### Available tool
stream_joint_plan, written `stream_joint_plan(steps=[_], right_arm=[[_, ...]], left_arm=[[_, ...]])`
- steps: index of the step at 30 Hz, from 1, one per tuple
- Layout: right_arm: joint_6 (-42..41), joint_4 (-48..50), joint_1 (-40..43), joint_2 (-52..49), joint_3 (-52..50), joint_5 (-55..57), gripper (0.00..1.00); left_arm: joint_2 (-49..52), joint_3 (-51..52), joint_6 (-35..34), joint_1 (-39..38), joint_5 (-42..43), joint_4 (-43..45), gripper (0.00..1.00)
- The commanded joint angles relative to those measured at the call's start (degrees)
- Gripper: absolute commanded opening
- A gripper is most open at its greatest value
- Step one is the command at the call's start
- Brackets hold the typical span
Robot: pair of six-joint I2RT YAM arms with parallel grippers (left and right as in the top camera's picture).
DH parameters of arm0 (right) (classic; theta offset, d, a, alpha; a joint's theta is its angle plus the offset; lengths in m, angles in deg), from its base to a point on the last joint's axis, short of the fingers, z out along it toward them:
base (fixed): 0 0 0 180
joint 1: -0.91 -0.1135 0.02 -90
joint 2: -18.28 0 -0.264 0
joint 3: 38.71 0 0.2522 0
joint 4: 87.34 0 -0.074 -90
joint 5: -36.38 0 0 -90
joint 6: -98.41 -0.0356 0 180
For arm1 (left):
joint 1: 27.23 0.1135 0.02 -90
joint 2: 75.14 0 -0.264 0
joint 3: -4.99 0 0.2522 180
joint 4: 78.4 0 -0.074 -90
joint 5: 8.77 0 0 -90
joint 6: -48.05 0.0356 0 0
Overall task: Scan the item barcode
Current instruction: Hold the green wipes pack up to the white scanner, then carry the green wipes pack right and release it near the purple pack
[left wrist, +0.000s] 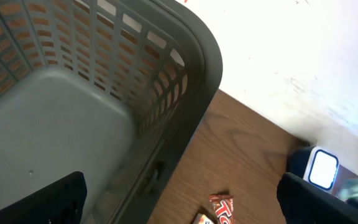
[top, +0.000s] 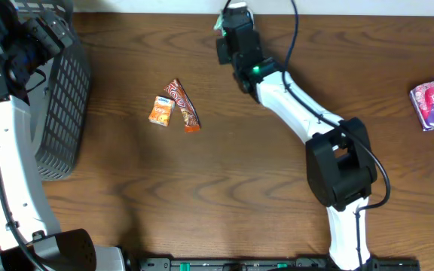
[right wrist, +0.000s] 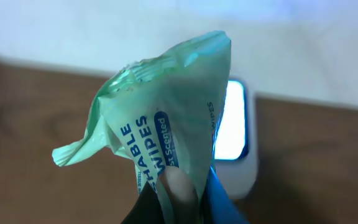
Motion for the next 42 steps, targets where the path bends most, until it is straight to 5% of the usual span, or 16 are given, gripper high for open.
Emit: stream_joint_plan(steps=[1,9,21,37,42], right_arm=[[1.11,3.45,1.01,-2.03,0.94,-1.66,0.01],[1.11,11.98,2.47,-6.75,0.94,-1.55,0.01],[0.17,10.62,6.67,-6.19,1.14,-0.87,0.01],[-4.11,-16.87,31.95,7.87,1.11,8.04,0.01],[-13.33,-25.70,42.01,5.55,1.09,7.32,0.01]], left_arm=[[-0.57,-0.42,-0.50,0.09,0.04,-0.07,0.98],[-0.57,-0.42,-0.50,0.09,0.04,-0.07,0.98],[-0.57,-0.42,-0.50,0.09,0.04,-0.07,0.98],[-0.57,-0.42,-0.50,0.09,0.04,-0.07,0.98],[-0.57,-0.42,-0.50,0.09,0.04,-0.07,0.98]])
